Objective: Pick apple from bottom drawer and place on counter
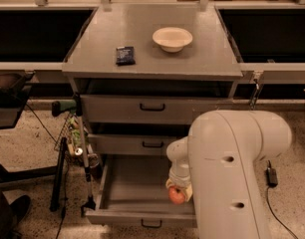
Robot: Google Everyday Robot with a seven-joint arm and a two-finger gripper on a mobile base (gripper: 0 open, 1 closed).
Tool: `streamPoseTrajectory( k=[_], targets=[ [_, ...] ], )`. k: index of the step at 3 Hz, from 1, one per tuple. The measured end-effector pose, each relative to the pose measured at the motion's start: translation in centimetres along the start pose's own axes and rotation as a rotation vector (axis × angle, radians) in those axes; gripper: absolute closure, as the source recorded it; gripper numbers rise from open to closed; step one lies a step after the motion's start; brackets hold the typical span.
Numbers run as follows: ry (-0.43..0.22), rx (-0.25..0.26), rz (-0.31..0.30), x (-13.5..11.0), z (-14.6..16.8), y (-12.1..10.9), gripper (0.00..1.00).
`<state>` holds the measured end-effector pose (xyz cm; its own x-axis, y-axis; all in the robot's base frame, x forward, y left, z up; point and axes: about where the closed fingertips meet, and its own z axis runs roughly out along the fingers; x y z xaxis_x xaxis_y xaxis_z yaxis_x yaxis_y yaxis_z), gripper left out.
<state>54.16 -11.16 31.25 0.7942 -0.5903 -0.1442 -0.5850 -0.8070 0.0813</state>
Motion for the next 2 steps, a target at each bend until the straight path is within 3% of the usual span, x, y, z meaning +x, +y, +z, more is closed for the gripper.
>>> streamPoseTrajectory(
  k=[2],
  targets=[
    [-0.007,-0.069,0.187,2.3,-5.4,7.5,1.0]
  ],
)
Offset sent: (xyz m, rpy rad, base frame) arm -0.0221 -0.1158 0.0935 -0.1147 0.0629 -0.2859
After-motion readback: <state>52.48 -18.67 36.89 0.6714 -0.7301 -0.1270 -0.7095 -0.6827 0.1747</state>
